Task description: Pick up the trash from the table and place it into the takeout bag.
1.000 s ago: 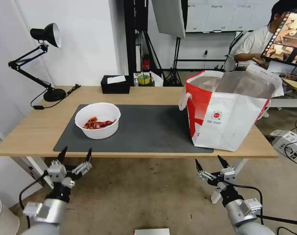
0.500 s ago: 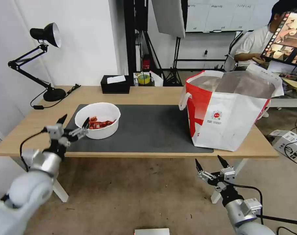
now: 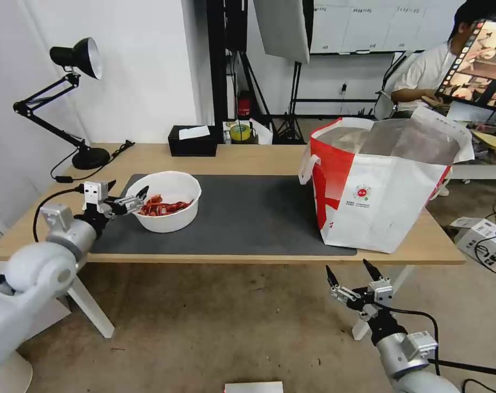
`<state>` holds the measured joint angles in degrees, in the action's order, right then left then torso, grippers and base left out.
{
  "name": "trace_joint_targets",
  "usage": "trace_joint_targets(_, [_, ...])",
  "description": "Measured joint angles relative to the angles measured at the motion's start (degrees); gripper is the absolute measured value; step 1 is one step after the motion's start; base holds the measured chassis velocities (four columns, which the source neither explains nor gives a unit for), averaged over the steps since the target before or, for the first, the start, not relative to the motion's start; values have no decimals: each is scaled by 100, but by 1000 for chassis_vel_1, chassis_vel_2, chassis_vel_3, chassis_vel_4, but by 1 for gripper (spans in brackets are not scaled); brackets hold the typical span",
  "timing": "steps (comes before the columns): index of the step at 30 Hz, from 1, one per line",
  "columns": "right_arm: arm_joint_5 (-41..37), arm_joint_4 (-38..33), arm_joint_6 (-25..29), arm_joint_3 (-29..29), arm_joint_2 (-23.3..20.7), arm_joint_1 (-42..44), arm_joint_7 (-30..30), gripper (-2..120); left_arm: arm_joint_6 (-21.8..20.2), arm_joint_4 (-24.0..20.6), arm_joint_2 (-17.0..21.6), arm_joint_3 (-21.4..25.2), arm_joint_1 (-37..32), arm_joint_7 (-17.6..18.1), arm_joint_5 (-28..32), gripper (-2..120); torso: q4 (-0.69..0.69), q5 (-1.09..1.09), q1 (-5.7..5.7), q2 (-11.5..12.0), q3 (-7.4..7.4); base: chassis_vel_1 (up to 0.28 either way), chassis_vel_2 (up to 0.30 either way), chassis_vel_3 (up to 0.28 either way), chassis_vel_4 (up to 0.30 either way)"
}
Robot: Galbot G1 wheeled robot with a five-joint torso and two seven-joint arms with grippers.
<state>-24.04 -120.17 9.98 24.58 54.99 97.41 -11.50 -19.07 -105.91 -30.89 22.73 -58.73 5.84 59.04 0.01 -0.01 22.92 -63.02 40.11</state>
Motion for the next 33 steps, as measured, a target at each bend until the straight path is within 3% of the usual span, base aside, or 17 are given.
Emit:
trace_joint_targets(1, [0, -1, 0, 0, 0, 0, 1, 100, -270, 63, 19, -48, 121, -1, 134, 100, -1, 0, 0, 0, 0, 0, 0, 0, 0])
trace_joint_targets(2, [0, -1, 0, 0, 0, 0, 1, 100, -270, 63, 19, -48, 121, -1, 134, 100, -1, 0, 0, 0, 0, 0, 0, 0, 0])
trace_joint_targets(3, [0, -1, 0, 0, 0, 0, 1, 100, -731, 167, 61, -85, 284, -1, 486, 100, -2, 0, 0, 0, 0, 0, 0, 0, 0])
trace_joint_targets(5, [0, -1, 0, 0, 0, 0, 1, 100, -1205, 385, 76, -228, 602, 39, 891, 100, 0, 0, 0, 0, 0, 0, 0, 0, 0])
trace_joint_targets(6, [0, -1, 0, 0, 0, 0, 1, 100, -1205, 385, 76, -228, 602, 39, 891, 100, 0, 0, 0, 0, 0, 0, 0, 0, 0])
trace_joint_targets(9, [0, -1, 0, 0, 0, 0, 1, 100, -1743, 735, 52, -512, 1165, 273, 1428, 100, -1, 0, 0, 0, 0, 0, 0, 0, 0])
trace_joint_targets(19, [0, -1, 0, 0, 0, 0, 2, 100, -2332, 1292, -138, -1229, 2197, 1152, 2474, 100, -1, 0, 0, 0, 0, 0, 0, 0, 0])
trace_joint_targets(24, [-1, -1, 0, 0, 0, 0, 2, 100, -2363, 1545, -302, -1583, 2615, 1603, 2900, 100, -2, 1, 0, 1, 0, 0, 0, 0, 0])
trace_joint_targets(33, [-1, -1, 0, 0, 0, 0, 0, 100, -2346, 1752, -468, -1959, 2969, 1909, 3093, 100, -2, 1, 0, 0, 0, 0, 0, 0, 0])
